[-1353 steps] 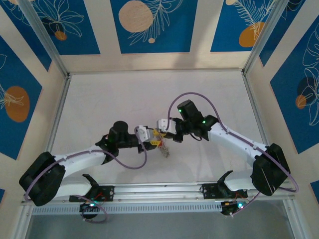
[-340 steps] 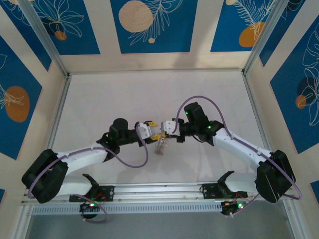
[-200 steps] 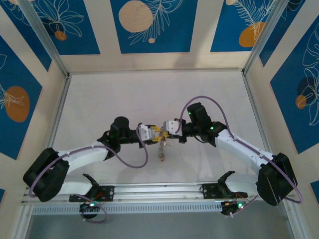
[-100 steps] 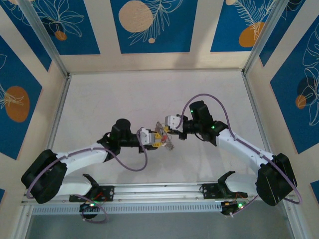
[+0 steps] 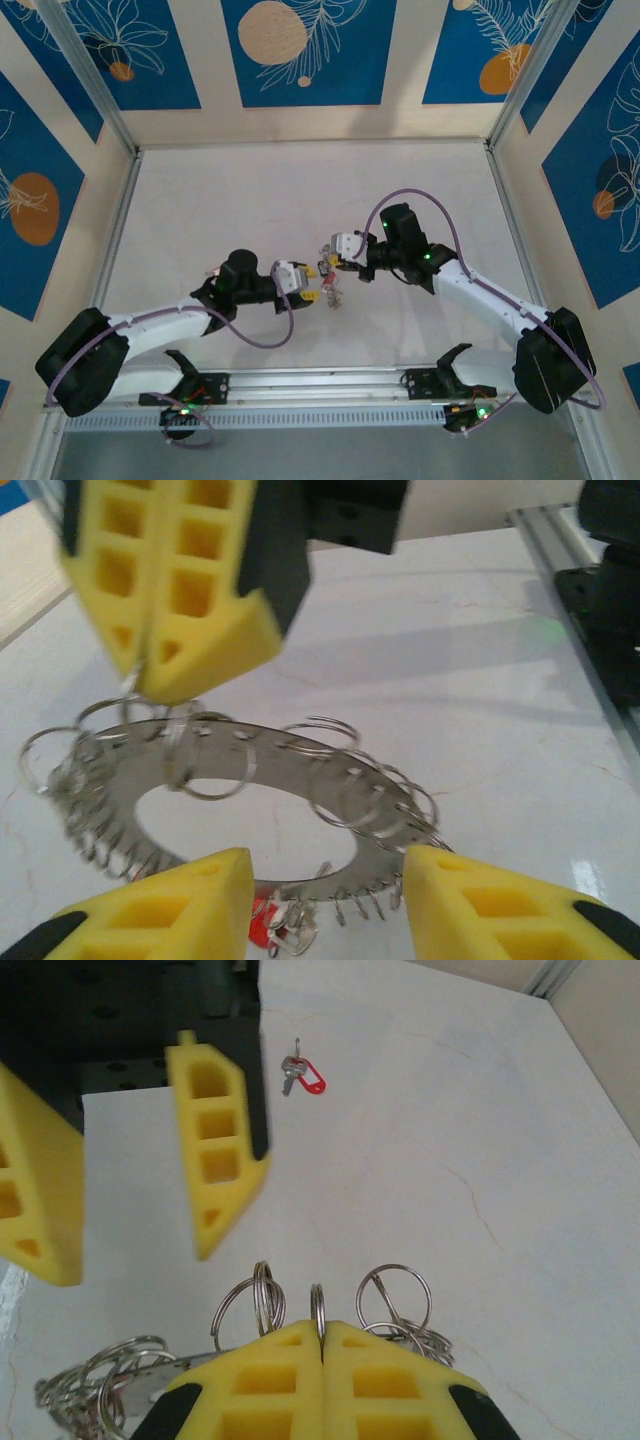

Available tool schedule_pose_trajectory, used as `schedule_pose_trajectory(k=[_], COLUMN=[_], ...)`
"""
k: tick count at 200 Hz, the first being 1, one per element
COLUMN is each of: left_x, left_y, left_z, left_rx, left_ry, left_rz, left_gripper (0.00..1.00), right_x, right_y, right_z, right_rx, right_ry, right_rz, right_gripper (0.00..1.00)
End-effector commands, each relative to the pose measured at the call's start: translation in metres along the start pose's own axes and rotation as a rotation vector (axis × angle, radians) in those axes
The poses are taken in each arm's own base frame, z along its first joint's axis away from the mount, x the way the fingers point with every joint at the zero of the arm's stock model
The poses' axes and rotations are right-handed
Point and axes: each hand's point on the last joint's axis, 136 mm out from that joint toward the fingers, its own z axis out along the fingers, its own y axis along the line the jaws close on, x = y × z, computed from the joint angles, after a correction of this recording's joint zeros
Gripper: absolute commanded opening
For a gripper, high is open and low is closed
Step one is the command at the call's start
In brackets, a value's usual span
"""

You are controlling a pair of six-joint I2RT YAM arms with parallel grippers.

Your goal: Put the keys on the keyring

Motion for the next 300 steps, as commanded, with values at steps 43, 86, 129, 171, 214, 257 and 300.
schedule_pose_trajectory(k=[43, 86, 129, 171, 214, 257, 300], left_x=[-0.033, -0.037, -0.033, -0.032, -0.028, -0.029, -0.032], left_y=[0.017, 0.006, -0.012, -0.026, -0.008, 0.019, 0.028], left_z=[0.016, 0.018, 0.01, 0.005, -0.005, -0.004, 0.01], left_rx=[0.052, 0.123, 0.16, 0.188, 0.045, -0.074, -0.062], left_ry=[-0.096, -0.126, -0.095, -0.083, -0.036, 0.015, 0.009], left_rz=[-0.058, -0.07, -0.024, 0.021, 0.078, 0.111, 0.114], left_gripper=[0.45, 0.38, 0.28, 0.35, 0.4, 0.41, 0.41], right_x=[-0.011, -0.011, -0.008, -0.007, -0.01, -0.014, -0.018], right_y=[0.0, 0.0, -0.004, -0.002, 0.002, 0.006, 0.009], right_z=[-0.004, -0.004, -0.003, -0.002, -0.004, -0.005, -0.003], right_rx=[0.002, 0.006, 0.019, 0.014, 0.004, -0.01, -0.025], right_ry=[-0.043, -0.042, -0.024, -0.027, -0.041, -0.065, -0.088], right_rz=[-0.017, -0.02, -0.019, -0.018, -0.042, -0.067, -0.076], right_gripper=[0.0, 0.0, 0.0, 0.0, 0.0, 0.0, 0.0])
